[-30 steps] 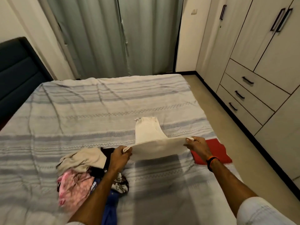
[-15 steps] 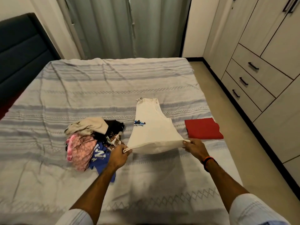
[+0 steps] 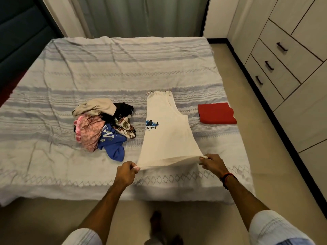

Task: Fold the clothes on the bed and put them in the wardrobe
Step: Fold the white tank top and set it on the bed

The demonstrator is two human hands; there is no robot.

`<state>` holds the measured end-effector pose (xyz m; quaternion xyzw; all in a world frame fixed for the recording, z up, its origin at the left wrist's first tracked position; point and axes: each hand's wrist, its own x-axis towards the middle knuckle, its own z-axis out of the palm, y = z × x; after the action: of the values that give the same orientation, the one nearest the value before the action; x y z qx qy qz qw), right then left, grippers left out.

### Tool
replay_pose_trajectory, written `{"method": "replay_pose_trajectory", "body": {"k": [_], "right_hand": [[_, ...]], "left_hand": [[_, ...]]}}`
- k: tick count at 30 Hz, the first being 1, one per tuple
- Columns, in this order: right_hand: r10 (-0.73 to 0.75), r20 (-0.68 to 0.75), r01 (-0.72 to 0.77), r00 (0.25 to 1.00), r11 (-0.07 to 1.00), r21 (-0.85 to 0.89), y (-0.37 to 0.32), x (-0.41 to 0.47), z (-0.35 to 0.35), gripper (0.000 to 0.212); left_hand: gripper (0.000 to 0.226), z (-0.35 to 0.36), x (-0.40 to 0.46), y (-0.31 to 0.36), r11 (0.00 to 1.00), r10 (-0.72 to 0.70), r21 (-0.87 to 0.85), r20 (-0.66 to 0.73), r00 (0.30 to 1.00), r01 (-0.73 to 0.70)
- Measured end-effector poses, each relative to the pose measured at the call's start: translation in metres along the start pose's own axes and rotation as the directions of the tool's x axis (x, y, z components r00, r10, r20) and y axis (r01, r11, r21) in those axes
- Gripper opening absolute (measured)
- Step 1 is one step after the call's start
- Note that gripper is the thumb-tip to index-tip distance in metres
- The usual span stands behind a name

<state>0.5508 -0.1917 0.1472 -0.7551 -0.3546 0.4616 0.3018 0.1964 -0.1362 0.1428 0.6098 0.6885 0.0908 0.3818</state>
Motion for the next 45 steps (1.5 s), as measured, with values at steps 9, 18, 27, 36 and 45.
{"method": "replay_pose_trajectory", "body": {"k": [9,18,27,36,45], "right_hand": [[0.029,-0.018,-0.029,0.999,0.999,-0.034,0.014,0.012,0.007,0.011],[0.093,-0.129,-0.092,0.987,0.996,0.015,-0.018,0.083,0.014,0.018],[0.184,-0.183,-0.186,0.966,0.983,0.008,-0.047,0.181,0.031,0.023],[0.128,-0.250,-0.161,0.960,0.980,-0.113,-0.045,0.312,0.062,0.020],[0.352,-0.114,-0.368,0.929,0.842,-0.395,0.031,0.274,0.101,0.069]], "left_hand": [[0.024,0.010,0.017,0.005,0.999,-0.038,0.009,-0.007,0.999,0.038],[0.026,0.005,0.096,0.031,0.998,-0.060,-0.039,-0.030,0.998,0.059],[0.027,0.006,0.205,0.065,0.991,-0.135,-0.013,-0.015,0.991,0.135],[0.038,0.043,0.324,0.070,0.980,-0.194,-0.062,-0.113,0.974,0.188],[0.078,0.114,0.279,-0.005,0.873,-0.486,0.108,0.139,0.863,0.475]]}}
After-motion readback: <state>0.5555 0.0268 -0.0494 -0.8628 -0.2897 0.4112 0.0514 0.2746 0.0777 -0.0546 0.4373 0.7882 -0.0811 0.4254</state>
